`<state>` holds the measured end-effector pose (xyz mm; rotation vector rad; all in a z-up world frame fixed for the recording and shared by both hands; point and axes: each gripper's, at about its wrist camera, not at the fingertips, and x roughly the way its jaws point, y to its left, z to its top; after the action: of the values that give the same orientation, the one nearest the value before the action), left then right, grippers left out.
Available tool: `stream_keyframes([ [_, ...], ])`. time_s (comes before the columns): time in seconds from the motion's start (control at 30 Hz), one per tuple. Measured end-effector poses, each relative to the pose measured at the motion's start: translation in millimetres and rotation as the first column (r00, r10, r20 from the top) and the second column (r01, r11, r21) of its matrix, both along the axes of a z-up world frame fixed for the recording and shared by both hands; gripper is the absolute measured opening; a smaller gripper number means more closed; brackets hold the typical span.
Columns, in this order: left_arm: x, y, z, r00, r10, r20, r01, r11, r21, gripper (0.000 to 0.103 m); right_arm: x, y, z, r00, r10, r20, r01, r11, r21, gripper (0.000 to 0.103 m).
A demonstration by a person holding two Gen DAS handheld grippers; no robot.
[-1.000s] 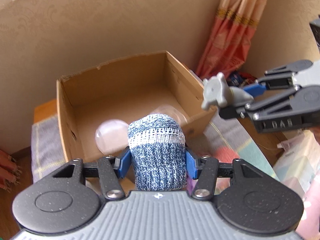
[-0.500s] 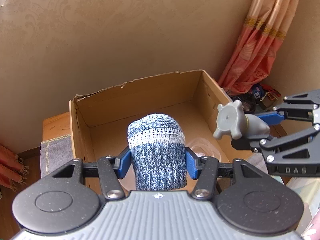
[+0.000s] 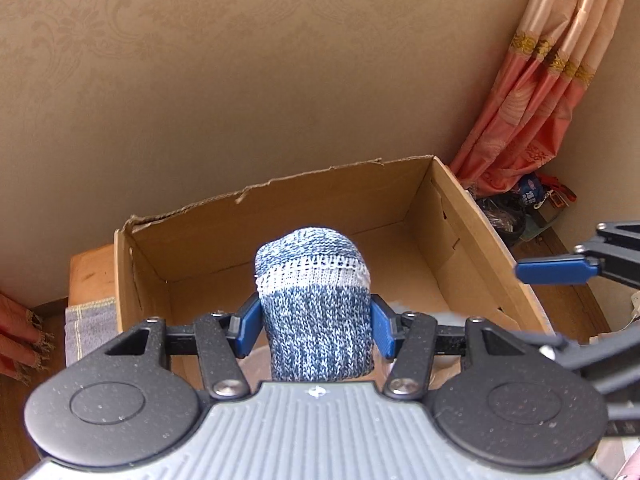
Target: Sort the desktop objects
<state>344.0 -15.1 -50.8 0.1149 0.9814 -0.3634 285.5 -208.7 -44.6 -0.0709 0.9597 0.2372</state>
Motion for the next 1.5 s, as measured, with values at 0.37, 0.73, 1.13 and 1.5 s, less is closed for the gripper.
stream_keyframes([
  [0.37, 1.7, 4.4, 4.1, 0.999, 0.044, 0.020, -0.044, 0.999, -0.022, 0.091, -13.2, -1.5, 8.8, 0.998, -0.042, 0.047, 0.042, 0.999, -0.007, 0.103],
  [0.73, -37.6, 13.4, 22.5, 0.998, 0.013, 0.057, -0.013, 1.000, 0.004, 0.091, -49.8, 8.8, 17.6, 0.999, 0.004, 0.048, -0.003, 1.000, -0.024, 0.103],
  [1.13, -102.5, 14.7, 41.4, 0.994, -0.043, 0.099, 0.044, 0.999, -0.003, 0.092, -100.1, 11.6, 29.1, 0.997, -0.042, 0.062, 0.043, 0.999, -0.021, 0.103],
  [1.5, -167.4, 16.8, 23.4, 0.990, -0.123, 0.073, 0.119, 0.991, 0.059, 0.092, -158.0, 15.5, 20.9, 0.999, -0.037, 0.038, 0.038, 0.998, -0.042, 0.103],
])
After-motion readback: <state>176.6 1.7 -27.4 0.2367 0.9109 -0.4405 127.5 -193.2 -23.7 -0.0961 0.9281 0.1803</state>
